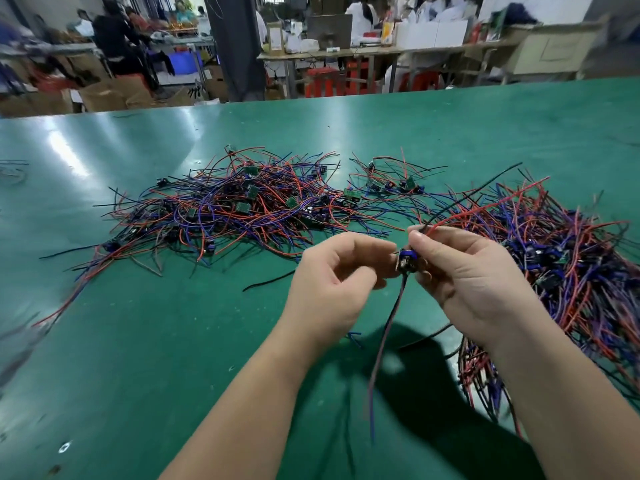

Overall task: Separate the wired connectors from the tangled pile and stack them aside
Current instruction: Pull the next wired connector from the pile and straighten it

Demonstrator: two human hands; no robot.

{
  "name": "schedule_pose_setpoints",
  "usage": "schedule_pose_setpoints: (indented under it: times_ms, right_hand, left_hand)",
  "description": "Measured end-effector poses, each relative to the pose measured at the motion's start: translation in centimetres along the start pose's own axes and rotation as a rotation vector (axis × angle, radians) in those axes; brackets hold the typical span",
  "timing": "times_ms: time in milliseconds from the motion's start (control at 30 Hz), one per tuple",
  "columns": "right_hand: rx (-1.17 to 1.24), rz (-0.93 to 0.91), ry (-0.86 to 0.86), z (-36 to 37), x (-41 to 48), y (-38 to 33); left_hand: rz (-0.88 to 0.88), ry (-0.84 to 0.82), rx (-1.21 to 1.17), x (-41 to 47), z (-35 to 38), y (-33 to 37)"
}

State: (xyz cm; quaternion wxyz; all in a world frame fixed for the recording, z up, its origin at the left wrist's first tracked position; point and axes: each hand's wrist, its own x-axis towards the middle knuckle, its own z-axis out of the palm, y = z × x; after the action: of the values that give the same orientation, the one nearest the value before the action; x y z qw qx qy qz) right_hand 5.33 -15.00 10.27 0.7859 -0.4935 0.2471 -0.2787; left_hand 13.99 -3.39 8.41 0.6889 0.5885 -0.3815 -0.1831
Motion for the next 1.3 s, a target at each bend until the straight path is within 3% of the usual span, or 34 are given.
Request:
schedule_pose_setpoints:
  times_ms: [100, 233, 367, 567, 667, 733, 800, 867, 933, 1000, 1100, 1200, 1300]
  right_hand:
    - [-0.12, -0.008, -0.055, -0.1, -0.2, 0.2]
    - [-0.193, -0.053, -0.041, 0.0, -0.4, 0.1]
    - [-0.042, -0.136, 0.122, -1.5, -0.1, -2.3]
    - [0.231, -0.363, 0.384, -3.7, 0.8, -3.3]
    - [0.102, -0.535, 0.455, -3.9, 0.9, -3.3]
    - [-0.074, -0.535, 0.357, -3.3, 0.6, -2.9]
    - [-0.321, -0.454, 0.08, -2.2, 0.0, -2.1]
    - [-0.575, -0.352, -0.264, -1.1, -0.7, -1.1]
    - [-0.787, -0.369, -0.439, -0.3, -1.4, -0.2]
    - [-0.89, -0.517, -0.379, 0.1, -1.6, 0.3]
    - [-0.839, -0.609, -0.219, -0.1, -1.4, -0.2]
    - [-0.735, -0.622, 0.036, -1.6, -0.9, -1.7]
    - [-0.838, -0.615, 0.35, -4.3, -0.2, -3.5]
  left_hand:
    - [-0.183, -0.012, -0.11, -0.2, 0.3, 0.0]
    - [-0.275, -0.049, -0.123, -0.2, 0.4, -0.2]
    - [-0.295, -0.118, 0.021, -0.5, 0.5, -0.9]
    - [-0.432, -0.37, 0.212, -1.1, 0.6, -1.6]
    - [-0.44, -0.209, 0.15, -0.7, 0.3, -1.4]
    - [-0.415, 0.001, -0.003, -0.1, 0.0, -1.2]
    - [-0.365, 0.111, -0.076, 0.3, -0.4, -1.0]
    - [-0.337, 0.105, -0.111, 0.4, -0.7, -0.8]
    - [-0.319, 0.059, -0.155, 0.4, -0.7, -0.8]
    - [-0.296, -0.01, -0.217, 0.2, -0.8, -0.8]
    - [-0.271, -0.075, -0.254, 0.4, -1.3, -0.4]
    - [-0.154, 0.234, 0.038, 1.2, -3.1, -0.6]
    - [0.028, 0.64, 0.726, 1.6, -6.4, -1.4]
